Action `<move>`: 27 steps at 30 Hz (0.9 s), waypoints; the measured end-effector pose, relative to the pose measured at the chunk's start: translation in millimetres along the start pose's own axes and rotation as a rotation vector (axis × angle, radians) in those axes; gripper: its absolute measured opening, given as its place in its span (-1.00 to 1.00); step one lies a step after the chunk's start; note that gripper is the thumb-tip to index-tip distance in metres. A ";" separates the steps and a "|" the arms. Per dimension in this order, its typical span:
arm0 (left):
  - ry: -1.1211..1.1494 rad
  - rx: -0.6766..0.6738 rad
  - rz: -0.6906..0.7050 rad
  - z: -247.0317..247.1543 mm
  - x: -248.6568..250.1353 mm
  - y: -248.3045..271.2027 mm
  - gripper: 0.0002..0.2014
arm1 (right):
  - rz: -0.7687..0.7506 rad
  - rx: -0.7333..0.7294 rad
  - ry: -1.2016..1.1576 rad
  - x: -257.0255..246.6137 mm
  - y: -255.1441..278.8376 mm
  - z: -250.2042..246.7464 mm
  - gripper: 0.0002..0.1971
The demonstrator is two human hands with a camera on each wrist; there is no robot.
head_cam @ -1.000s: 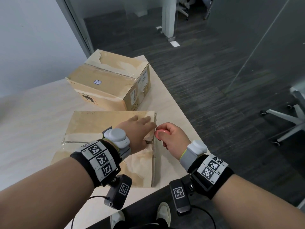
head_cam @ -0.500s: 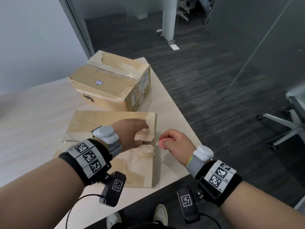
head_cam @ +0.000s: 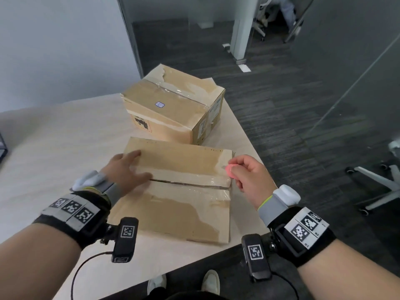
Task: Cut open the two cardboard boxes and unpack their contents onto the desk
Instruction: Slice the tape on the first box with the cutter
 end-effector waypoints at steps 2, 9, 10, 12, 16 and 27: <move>-0.041 -0.007 0.020 2.5 8.3 3.3 -0.17 | -0.009 -0.010 -0.001 -4.1 2.1 9.1 -0.94; 0.160 -0.155 0.191 13.0 25.8 16.4 -0.48 | -0.021 -0.061 0.018 -14.2 15.4 60.5 -0.91; 0.244 -0.161 0.211 13.2 23.2 15.9 -0.52 | -0.016 -0.062 0.008 -15.5 17.5 69.0 -0.89; 0.365 -0.131 0.266 10.9 23.1 17.6 -0.62 | -0.002 -0.074 -0.027 -16.3 21.6 80.3 -0.89; 0.679 -0.316 0.318 1.9 27.9 27.8 -0.89 | 0.030 -0.076 -0.037 -22.3 25.3 110.5 -0.90; 1.072 -0.551 0.081 5.6 -13.8 18.4 -0.87 | 0.022 -0.062 0.471 -21.5 33.5 141.9 -0.92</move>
Point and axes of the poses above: each hand's wrist, its own y-axis away from the middle knuckle, its own z-axis out of the palm, x = y × z, the point moved 3 cm from there along -y, towards the middle knuckle, and after that the axes turned 1 degree about z, right-handed, at the moved point
